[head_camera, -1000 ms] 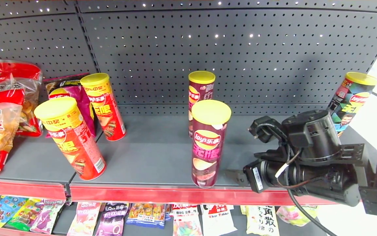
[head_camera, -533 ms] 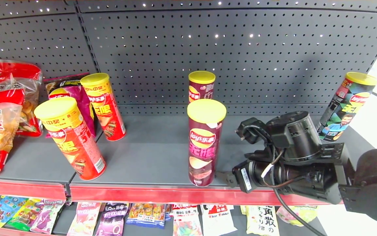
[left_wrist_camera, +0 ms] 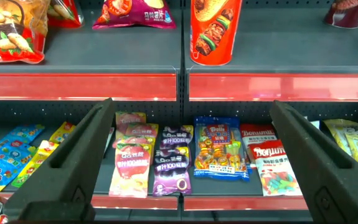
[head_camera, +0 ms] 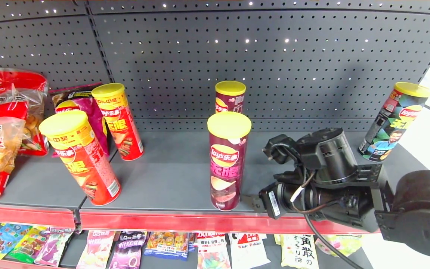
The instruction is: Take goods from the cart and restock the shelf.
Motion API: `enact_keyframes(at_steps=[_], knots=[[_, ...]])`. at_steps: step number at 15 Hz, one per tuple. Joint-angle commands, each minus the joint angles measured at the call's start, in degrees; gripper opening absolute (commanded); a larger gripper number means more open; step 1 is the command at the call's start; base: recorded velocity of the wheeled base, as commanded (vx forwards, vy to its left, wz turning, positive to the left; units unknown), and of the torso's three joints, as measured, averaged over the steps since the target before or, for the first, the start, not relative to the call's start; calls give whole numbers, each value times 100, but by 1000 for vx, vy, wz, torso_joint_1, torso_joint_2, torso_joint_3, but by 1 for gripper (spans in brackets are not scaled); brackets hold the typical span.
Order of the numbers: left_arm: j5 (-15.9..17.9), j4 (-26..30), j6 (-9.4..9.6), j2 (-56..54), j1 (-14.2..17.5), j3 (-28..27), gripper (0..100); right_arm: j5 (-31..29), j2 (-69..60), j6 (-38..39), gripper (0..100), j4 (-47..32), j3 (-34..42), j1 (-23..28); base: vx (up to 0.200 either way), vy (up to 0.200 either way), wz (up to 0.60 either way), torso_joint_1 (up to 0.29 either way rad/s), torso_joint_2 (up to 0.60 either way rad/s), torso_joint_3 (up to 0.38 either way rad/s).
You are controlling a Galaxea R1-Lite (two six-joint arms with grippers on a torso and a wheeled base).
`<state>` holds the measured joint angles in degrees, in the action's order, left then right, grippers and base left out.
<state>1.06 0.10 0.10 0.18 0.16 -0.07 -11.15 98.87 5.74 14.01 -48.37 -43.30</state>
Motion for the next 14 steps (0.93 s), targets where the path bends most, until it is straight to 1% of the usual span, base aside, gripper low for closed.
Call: enact_keyframes(at_steps=[1,2,5,8,10,11,12,14], knots=[[-1,-1,-1,8,2,-1,100,52,-210,-12,100,296,276,6,0,0,0,0,0,0],[-1,-1,-1,8,2,7,100,157,-377,-56,100,621,557,6,0,0,0,0,0,0],[-1,-1,-1,8,2,-1,100,922,-781,-205,100,1614,1128,23,0,0,0,0,0,0],[-1,-1,-1,17,2,-1,100,1845,-1098,-838,100,1895,1401,138,0,0,0,0,0,0],[-1,-1,-1,8,11,7,100,2144,-992,-917,100,2141,1330,138,0,0,0,0,0,0],[-1,-1,-1,8,2,-1,100,2302,-720,-926,100,2510,1278,111,0,0,0,0,0,0],[-1,-1,-1,8,2,-1,100,2320,-535,-1014,100,2642,1295,103,0,0,0,0,0,0],[-1,-1,-1,8,2,-1,100,2355,-456,-1154,100,2651,1269,94,0,0,0,0,0,0]])
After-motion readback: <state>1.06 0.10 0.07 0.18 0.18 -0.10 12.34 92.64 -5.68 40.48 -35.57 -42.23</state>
